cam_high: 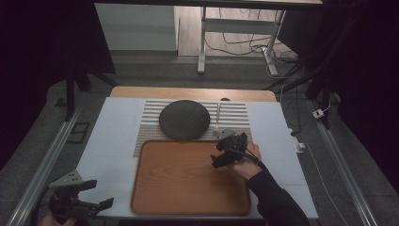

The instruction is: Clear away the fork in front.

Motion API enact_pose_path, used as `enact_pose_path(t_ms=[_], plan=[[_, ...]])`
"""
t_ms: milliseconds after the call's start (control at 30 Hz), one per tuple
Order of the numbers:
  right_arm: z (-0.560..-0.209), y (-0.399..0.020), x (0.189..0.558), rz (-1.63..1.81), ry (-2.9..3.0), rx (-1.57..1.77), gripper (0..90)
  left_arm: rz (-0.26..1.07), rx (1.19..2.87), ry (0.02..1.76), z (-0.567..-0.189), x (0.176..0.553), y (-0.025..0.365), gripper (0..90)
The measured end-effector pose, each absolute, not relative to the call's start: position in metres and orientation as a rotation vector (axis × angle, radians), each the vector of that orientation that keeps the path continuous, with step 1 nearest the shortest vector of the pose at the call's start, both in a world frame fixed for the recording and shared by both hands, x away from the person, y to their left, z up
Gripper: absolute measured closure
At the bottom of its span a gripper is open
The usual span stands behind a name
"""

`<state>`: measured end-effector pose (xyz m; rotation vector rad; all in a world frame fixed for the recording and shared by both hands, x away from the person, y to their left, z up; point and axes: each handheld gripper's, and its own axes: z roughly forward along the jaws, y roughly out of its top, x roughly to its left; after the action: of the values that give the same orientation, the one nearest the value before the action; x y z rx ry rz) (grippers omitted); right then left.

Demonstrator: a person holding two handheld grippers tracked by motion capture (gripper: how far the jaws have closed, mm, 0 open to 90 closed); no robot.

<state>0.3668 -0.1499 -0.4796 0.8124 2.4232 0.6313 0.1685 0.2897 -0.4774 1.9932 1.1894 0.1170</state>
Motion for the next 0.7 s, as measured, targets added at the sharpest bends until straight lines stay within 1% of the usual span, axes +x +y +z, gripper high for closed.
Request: enact_pose_path(t_ms=[400,567,700], plan=[[-0.482,-0.141,0.414,0.56,2.37,0.819,0.0,0.112,1.994,1.186,-0.478,0.169,0.29,0.0],[-0.485,-0.135,0.429,0.522,2.355,0.796,8.4,0.111,1.994,1.186,-0.478,0.169,0.29,0.0],[-0.49,-0.131,0.438,0.469,2.351,0.738,19.5,0.109,1.996,1.186,-0.478,0.169,0.29,0.0]])
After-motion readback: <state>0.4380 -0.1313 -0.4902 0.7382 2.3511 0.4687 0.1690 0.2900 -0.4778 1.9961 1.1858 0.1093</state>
